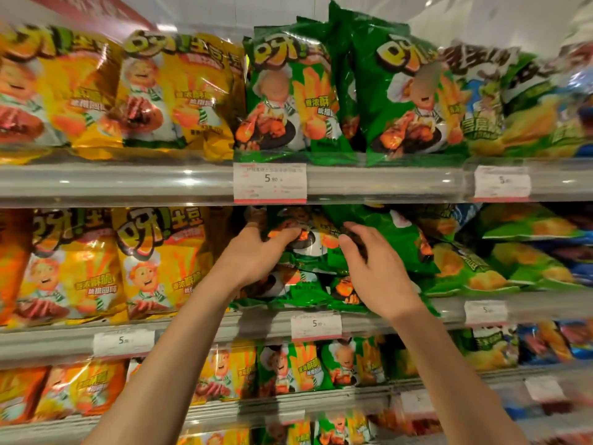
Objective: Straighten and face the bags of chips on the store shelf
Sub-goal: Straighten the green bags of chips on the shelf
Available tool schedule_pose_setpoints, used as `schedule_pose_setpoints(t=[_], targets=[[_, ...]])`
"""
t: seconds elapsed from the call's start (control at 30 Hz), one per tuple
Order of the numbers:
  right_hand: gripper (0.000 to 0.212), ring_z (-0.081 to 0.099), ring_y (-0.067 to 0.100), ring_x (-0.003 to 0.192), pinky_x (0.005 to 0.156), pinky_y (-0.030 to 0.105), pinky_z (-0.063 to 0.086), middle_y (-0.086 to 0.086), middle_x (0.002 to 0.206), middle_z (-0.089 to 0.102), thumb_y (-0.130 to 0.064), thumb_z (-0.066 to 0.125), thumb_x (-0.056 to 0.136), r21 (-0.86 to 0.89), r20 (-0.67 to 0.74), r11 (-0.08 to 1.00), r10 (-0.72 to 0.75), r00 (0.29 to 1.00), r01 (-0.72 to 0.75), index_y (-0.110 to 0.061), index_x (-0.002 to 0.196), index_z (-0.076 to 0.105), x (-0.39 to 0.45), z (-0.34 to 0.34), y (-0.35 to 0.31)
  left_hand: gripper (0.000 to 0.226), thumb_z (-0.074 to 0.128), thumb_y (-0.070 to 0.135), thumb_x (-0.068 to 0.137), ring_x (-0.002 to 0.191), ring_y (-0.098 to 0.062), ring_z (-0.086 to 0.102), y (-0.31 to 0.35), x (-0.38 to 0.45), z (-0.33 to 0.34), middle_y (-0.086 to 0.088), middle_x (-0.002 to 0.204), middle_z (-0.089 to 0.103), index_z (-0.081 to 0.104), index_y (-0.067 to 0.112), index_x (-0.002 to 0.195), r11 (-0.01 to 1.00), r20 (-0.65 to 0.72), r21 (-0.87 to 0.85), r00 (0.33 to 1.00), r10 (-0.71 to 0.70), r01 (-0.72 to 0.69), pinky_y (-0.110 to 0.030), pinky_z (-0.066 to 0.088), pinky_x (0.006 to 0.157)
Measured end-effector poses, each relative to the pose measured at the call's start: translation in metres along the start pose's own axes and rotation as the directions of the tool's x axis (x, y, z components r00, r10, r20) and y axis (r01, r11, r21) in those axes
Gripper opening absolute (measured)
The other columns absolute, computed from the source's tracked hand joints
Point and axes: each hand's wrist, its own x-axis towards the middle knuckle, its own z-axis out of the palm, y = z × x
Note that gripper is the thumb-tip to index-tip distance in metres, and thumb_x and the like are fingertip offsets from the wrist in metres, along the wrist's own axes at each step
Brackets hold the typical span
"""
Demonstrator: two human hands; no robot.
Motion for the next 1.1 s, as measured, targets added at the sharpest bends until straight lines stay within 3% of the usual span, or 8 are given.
schedule_pose_setpoints(t=[0.13,0.33,0.5,0.63,0.73,0.87,1.0,1.1], targets=[[0.061,0.045,0.013,0.133,0.110,0.035,0.038,-0.005,0.144,0.048,-0.061,0.033,0.099,0.055,0.016,0.998,0.034,0.999,-0.035,-0.025,0.148,0.042,0.007,0.004,0.003,0.067,0.069,0.057,0.084,0.102,-0.011,0.062,-0.005,0.001,0.000,0.010,0.120,0.064,0.051,0.024,0.140,0.992,-0.060,-0.116,0.997,0.041,-0.048,-0.042,0.056,0.094],[0.066,0.045,0.016,0.134,0.104,0.029,0.035,-0.001,0.151,0.045,-0.062,0.040,0.097,0.106,0.063,0.983,0.147,0.987,-0.153,-0.023,0.150,0.039,0.017,0.005,-0.002,0.066,0.074,0.052,0.083,0.096,0.001,0.065,-0.030,-0.028,-0.018,0.014,0.118,0.060,0.049,0.030,0.140,0.928,-0.103,-0.365,0.994,0.032,-0.067,-0.020,0.059,0.066],[0.068,0.053,-0.002,0.101,0.084,0.017,0.039,-0.005,0.139,0.058,-0.068,0.043,0.093,0.193,0.182,0.960,0.167,0.969,-0.201,-0.027,0.148,0.042,0.016,0.018,-0.024,0.076,0.071,0.064,0.074,0.108,0.003,0.058,-0.056,-0.052,-0.028,0.019,0.124,0.058,0.044,0.043,0.141,0.919,-0.111,-0.388,0.993,0.036,-0.076,-0.018,0.046,0.077],[0.078,0.053,0.011,0.123,0.099,0.030,0.042,-0.003,0.146,0.052,-0.070,0.048,0.090,0.236,0.251,0.948,0.155,0.956,-0.215,-0.026,0.153,0.033,0.010,0.032,-0.042,0.095,0.076,0.068,0.062,0.085,0.009,0.067,-0.063,-0.053,-0.038,0.017,0.115,0.062,0.039,0.041,0.145,0.919,-0.050,-0.393,0.999,-0.002,-0.018,-0.020,0.045,0.074],[0.075,0.054,0.013,0.125,0.096,0.029,0.042,-0.005,0.145,0.052,-0.065,0.054,0.089,0.270,0.242,0.935,0.165,0.956,-0.230,-0.029,0.151,0.034,0.003,0.033,-0.044,0.107,0.077,0.080,0.054,0.090,0.003,0.070,-0.057,-0.045,-0.046,0.014,0.119,0.064,0.041,0.033,0.144,0.902,0.009,-0.429,0.999,-0.045,0.045,-0.022,0.050,0.075],[0.069,0.054,0.013,0.125,0.095,0.029,0.044,-0.007,0.147,0.047,-0.060,0.057,0.091,0.304,0.219,0.925,0.164,0.962,-0.227,-0.034,0.150,0.033,-0.006,0.030,-0.043,0.093,0.068,0.081,0.067,0.072,0.013,0.063,-0.043,-0.036,-0.043,0.022,0.102,0.058,0.039,0.030,0.140,0.933,0.041,-0.359,0.999,0.005,0.010,-0.008,0.046,0.055],[0.075,0.055,0.008,0.120,0.082,0.022,0.047,-0.013,0.142,0.046,-0.057,0.060,0.090,0.335,0.207,0.918,0.147,0.967,-0.211,-0.037,0.153,0.023,-0.014,0.025,-0.041,0.100,0.068,0.076,0.066,0.090,0.012,0.062,-0.043,-0.037,-0.037,0.030,0.108,0.060,0.032,0.034,0.148,0.938,0.012,-0.341,0.997,0.075,-0.066,-0.012,0.046,0.070],[0.076,0.056,0.007,0.119,0.084,0.024,0.049,-0.014,0.139,0.047,-0.061,0.059,0.089,0.349,0.204,0.916,0.132,0.970,-0.198,-0.038,0.152,0.025,-0.020,0.025,-0.044,0.098,0.077,0.063,0.066,0.092,0.003,0.071,-0.053,-0.044,-0.038,0.024,0.100,0.073,0.034,0.033,0.149,0.900,-0.015,-0.421,0.993,0.120,-0.115,-0.012,0.054,0.067]])
